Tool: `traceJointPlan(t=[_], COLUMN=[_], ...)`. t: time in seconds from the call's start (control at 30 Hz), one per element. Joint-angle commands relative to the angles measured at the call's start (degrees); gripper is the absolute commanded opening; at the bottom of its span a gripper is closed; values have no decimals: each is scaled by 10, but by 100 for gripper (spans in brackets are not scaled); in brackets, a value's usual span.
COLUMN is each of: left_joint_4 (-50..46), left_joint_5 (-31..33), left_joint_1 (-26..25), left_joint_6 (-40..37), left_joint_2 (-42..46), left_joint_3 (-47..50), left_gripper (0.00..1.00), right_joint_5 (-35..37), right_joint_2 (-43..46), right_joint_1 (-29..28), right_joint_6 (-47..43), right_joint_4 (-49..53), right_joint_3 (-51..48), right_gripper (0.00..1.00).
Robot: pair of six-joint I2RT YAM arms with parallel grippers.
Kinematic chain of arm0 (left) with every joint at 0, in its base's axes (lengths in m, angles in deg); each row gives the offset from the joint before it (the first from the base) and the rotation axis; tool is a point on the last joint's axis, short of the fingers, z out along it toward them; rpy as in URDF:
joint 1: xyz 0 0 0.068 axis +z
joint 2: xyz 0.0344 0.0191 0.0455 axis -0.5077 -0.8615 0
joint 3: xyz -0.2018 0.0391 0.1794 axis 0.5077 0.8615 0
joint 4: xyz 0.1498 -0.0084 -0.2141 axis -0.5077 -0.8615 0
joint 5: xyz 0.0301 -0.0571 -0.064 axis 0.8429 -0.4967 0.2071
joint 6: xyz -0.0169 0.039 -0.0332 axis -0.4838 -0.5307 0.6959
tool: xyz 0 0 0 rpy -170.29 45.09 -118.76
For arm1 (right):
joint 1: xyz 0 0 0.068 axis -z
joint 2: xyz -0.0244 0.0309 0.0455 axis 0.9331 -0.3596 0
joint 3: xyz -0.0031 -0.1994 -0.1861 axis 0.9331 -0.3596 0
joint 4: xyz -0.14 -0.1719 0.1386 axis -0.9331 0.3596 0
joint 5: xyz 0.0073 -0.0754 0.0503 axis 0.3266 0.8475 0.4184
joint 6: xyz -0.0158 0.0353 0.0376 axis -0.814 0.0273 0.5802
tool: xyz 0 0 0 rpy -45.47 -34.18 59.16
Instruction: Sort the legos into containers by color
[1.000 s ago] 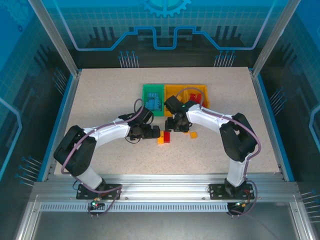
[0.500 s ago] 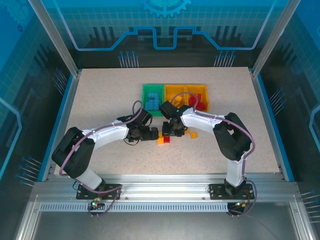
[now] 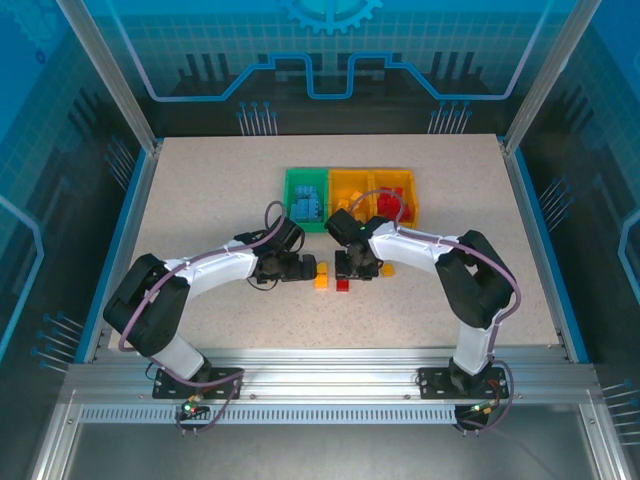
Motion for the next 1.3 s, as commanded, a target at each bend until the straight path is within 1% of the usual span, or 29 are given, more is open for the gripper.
traceJointPlan(t=[0.0,0.3,0.47,0.73,0.83,0.97,1.17,1.27], left_joint_4=[-8,-4,-4,-10,-11,-9,-10,-10], left_joint_5=[7,6,6,11,11,11,8,8], left_joint_1=[0,0,0,-1,0,0,0,-1], left_joint_6=[11,13,10,7,7,7,4,3], left_joint_2=[15,17,17,23,24,21,11,10], left_joint_3=[7,12,12,13,13,11,2,-1], left_gripper=[99,99,99,99,99,99,99,99], right_joint_5=[15,25,20,23,20,25,46,47], right_joint_2=[24,48,23,-43,-47,-16,35,61], right_joint_1=[-10,-39,-44,-43,-43,-43,-34,-15], right_joint_6=[10,39,46,32,32,32,8,-8], right_joint_4=[29,29,23,27,27,27,63,71], right_joint_3=[-6,-7,-13,4,3,-3,26,43], right_gripper=[40,44,45,46,40,30,24,24])
